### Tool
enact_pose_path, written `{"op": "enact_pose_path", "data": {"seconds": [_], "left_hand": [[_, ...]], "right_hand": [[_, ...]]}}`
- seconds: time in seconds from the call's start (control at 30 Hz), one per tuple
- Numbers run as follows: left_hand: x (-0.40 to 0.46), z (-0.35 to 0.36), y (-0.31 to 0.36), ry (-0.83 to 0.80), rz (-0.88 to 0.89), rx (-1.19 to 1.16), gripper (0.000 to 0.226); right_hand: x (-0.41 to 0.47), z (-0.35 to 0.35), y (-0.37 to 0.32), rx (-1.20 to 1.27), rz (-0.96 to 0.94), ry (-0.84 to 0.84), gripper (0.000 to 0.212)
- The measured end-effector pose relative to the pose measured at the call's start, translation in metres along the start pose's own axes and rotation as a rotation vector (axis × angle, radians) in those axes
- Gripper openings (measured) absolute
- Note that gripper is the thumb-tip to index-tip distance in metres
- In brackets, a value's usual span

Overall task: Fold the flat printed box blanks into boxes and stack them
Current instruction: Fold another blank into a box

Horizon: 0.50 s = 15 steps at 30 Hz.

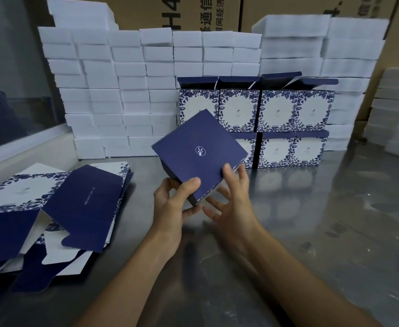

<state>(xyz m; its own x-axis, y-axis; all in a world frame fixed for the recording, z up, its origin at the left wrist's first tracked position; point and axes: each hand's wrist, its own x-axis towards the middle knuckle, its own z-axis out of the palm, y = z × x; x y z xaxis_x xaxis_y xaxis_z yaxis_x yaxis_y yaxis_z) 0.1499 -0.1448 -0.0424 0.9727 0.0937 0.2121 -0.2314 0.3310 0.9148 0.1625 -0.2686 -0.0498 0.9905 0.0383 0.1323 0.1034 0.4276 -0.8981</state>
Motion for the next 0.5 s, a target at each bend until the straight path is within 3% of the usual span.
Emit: {"op": "enact_pose_path", "data": {"seconds": [0.2, 0.4, 0.5], "left_hand": [[-0.002, 0.001, -0.004, -0.006, -0.038, 0.041, 0.070], [0.003, -0.007, -0.003, 0.007, -0.052, 0.043, 0.062], [0.004, -0.006, -0.004, -0.014, -0.056, 0.060, 0.067]], "right_hand": [[0.003, -0.012, -0.011, 0.054, 0.037, 0.071, 0.077], [0.004, -0.013, -0.016, 0.042, 0.117, 0.143, 0.083], [0.005, -0.016, -0.019, 0.051, 0.117, 0.176, 0.076]]}}
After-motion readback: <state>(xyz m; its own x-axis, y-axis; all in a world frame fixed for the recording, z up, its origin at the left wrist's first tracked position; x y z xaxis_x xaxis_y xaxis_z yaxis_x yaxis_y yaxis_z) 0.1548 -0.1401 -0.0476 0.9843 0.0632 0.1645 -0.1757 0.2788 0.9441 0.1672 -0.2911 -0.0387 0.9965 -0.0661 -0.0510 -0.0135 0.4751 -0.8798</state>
